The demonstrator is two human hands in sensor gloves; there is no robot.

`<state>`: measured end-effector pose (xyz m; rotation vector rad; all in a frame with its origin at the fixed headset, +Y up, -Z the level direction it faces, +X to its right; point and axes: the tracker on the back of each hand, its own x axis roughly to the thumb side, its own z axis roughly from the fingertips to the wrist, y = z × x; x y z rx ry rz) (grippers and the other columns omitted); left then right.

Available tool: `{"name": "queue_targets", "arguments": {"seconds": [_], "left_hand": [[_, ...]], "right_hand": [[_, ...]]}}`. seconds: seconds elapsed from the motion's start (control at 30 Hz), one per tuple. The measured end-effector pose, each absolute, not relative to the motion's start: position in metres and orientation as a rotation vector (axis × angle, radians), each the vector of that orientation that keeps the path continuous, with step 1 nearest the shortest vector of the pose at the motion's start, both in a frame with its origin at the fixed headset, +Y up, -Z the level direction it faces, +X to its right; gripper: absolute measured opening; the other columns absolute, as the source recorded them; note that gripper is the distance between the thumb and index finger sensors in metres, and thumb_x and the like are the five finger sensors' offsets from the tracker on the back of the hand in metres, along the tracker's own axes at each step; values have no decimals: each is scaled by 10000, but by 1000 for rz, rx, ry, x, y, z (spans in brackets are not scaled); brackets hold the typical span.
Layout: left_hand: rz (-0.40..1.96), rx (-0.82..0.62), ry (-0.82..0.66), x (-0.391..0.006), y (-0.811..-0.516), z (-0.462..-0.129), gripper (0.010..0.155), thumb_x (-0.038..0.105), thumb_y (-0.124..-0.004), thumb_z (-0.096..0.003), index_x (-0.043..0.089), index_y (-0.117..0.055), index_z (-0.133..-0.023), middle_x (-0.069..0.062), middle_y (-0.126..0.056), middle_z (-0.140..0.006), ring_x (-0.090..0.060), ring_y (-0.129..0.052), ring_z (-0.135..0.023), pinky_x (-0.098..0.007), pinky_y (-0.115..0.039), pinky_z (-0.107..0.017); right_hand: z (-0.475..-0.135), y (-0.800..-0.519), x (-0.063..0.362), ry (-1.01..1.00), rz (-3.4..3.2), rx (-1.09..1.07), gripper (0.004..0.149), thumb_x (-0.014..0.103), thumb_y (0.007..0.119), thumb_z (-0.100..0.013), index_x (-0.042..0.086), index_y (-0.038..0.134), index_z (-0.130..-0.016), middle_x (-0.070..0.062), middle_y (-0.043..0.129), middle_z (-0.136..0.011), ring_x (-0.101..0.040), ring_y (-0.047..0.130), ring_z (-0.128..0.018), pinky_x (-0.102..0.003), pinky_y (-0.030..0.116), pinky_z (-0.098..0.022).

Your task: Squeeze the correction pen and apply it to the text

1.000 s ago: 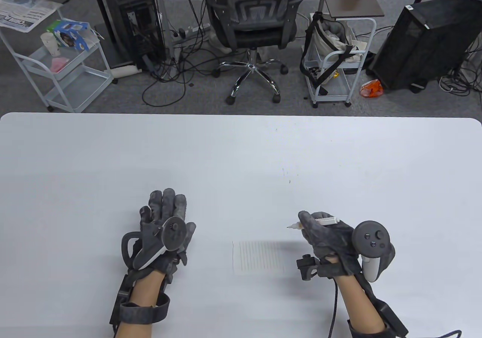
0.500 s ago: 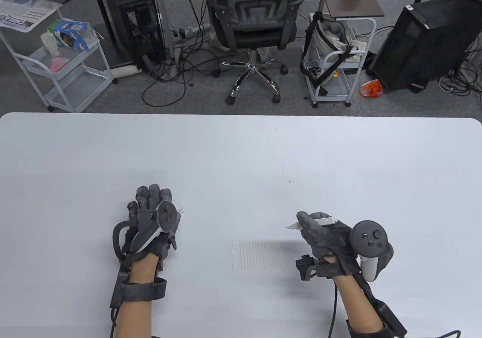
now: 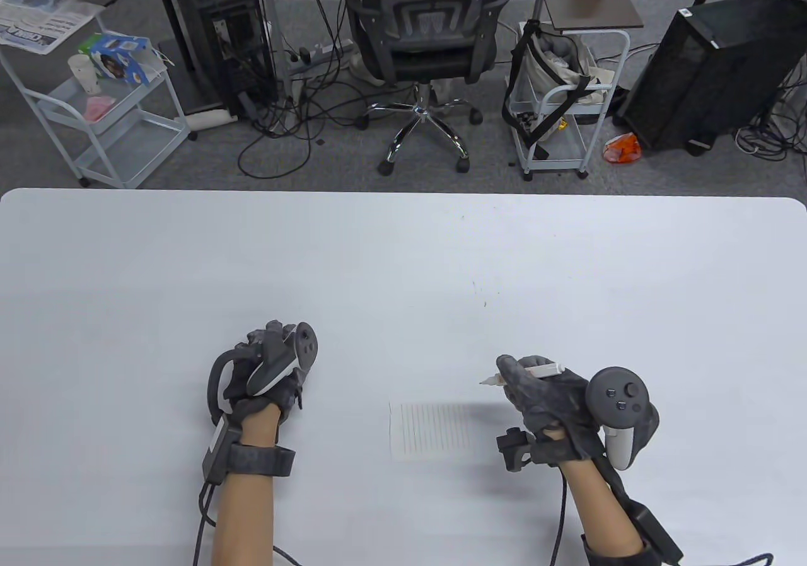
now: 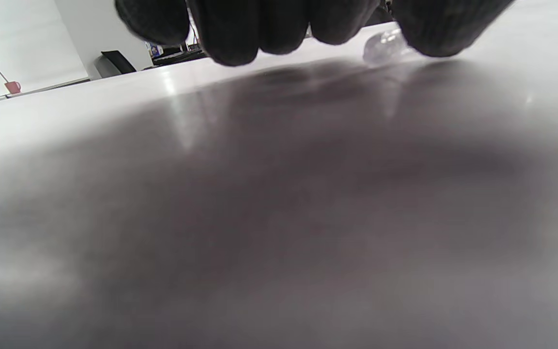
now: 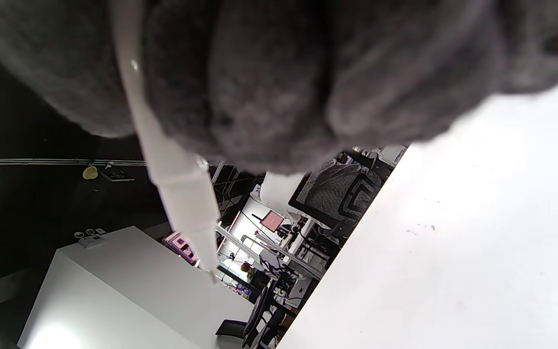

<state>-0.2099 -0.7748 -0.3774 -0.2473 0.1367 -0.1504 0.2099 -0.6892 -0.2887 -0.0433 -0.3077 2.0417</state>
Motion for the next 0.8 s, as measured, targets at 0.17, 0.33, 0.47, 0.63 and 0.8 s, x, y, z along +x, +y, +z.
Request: {"name": "queue_targets", "arguments": {"seconds": [0.17, 0.33, 0.47, 0.63, 0.8], "left_hand": [[-111, -243, 163, -208, -774, -380, 608, 532, -763, -406, 340, -661, -974, 47, -713, -1057, -259, -810, -943, -488, -696, -712], [-206, -236, 154, -190, -773, -380, 484, 429, -785, -439, 286, -719, -897, 13, -802, -933, -256, -885, -791, -454, -740, -652], [-373, -235, 112, -179, -775, -378, 483, 453, -733, -448, 273, -699, -895, 18, -820, -898, -221, -912, -747, -436, -761, -634], [-355, -225, 111, -182, -774, -379, 483, 466, -732, -445, 277, -706, -888, 24, -836, -883, -207, -922, -734, -433, -769, -626], [-385, -167, 96, -184, -771, -373, 480, 472, -744, -418, 271, -746, -854, 22, -876, -841, -207, -954, -692, -436, -791, -595]], "right_hand": [[-289, -690, 210, -304, 2046, -45, 422, 574, 859, -382, 176, 964, -471, -17, 1031, -284, -242, 981, -163, -438, 865, -321], [-287, -689, 209, -307, 2041, -40, 421, 574, 859, -382, 176, 965, -470, -16, 1031, -283, -241, 982, -161, -439, 864, -320], [-286, -690, 208, -306, 2052, -37, 421, 575, 859, -382, 177, 964, -471, -15, 1031, -282, -240, 982, -159, -438, 865, -319], [-287, -687, 208, -311, 2042, -22, 422, 575, 859, -382, 177, 964, -470, -13, 1032, -282, -240, 983, -160, -438, 865, -320], [-287, -687, 214, -317, 2016, -47, 422, 575, 860, -381, 177, 964, -471, -13, 1032, -284, -241, 982, -161, -439, 864, -321]]}}
